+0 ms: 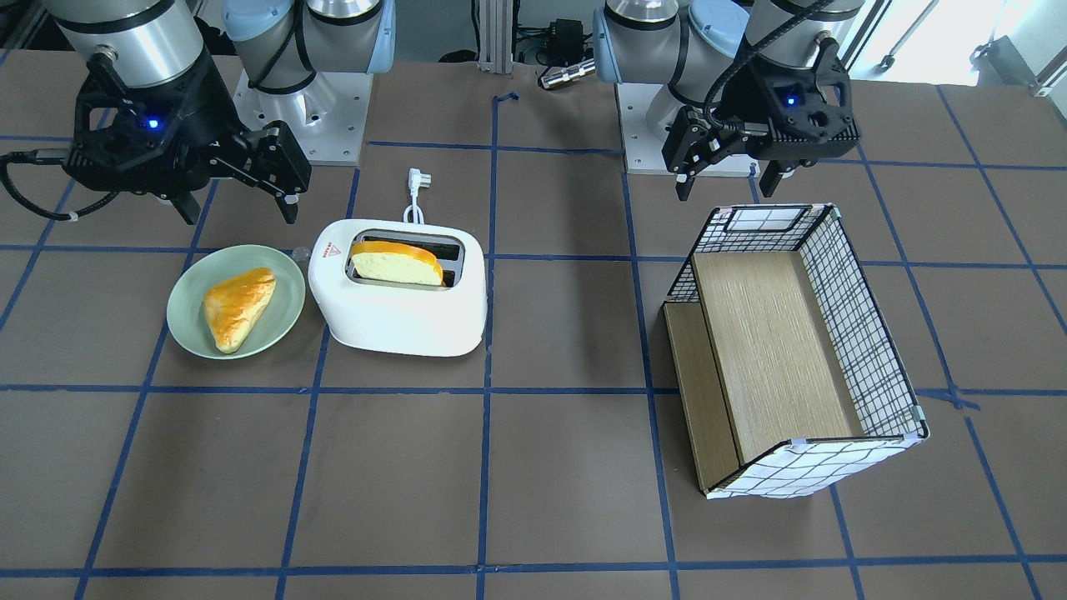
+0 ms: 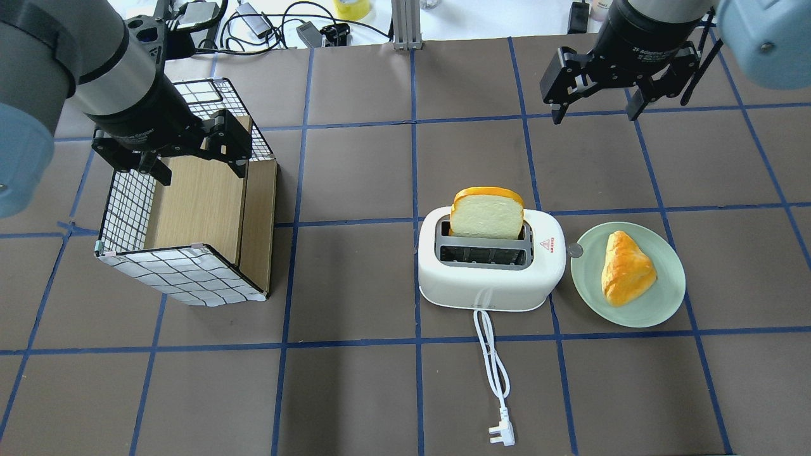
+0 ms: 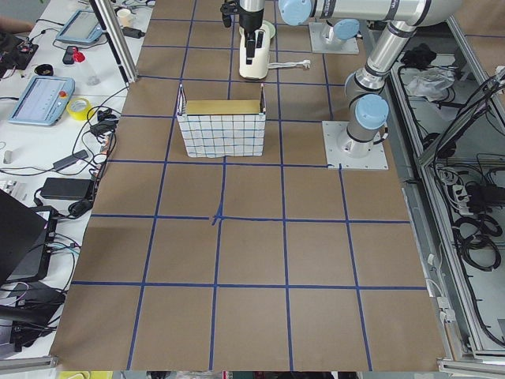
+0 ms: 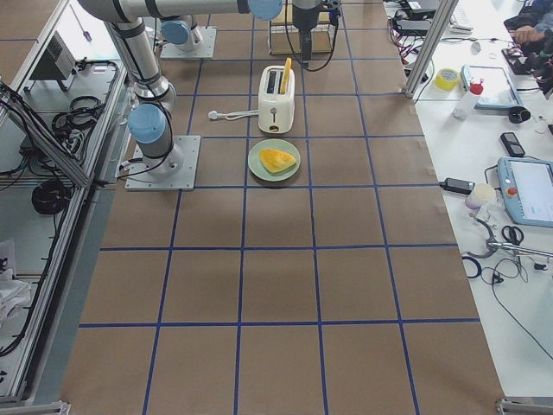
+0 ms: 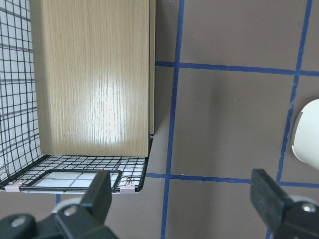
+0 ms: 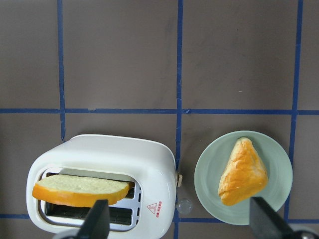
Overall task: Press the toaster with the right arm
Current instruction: 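Move the right gripper down toward the toaster's side lever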
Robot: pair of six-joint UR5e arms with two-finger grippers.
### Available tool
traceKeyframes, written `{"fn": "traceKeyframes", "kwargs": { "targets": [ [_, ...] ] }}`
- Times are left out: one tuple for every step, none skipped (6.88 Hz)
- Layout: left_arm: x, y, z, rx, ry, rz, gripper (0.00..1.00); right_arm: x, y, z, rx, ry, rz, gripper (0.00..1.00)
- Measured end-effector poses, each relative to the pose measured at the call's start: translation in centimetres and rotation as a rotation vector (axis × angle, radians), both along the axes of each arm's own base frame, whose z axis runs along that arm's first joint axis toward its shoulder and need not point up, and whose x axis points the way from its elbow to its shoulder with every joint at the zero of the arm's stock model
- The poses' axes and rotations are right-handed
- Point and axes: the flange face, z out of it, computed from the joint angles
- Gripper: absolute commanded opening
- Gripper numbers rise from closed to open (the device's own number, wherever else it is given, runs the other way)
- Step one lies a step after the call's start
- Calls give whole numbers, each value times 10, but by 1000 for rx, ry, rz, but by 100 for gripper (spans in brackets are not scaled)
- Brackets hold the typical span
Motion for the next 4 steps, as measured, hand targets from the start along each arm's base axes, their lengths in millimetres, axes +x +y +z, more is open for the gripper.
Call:
{"fn": "traceKeyframes", "kwargs": {
  "targets": [
    [0, 0, 0, 0, 0, 0, 100, -1, 0, 0, 0, 2, -2, 100],
    [0, 0, 0, 0, 0, 0, 100, -2, 0, 1, -1, 7, -2, 100],
    [0, 0, 0, 0, 0, 0, 100, -3, 0, 1, -1, 11, -1, 100],
    [0, 0, 0, 0, 0, 0, 100, -3, 1, 1, -1, 12, 0, 81]
  ]
}}
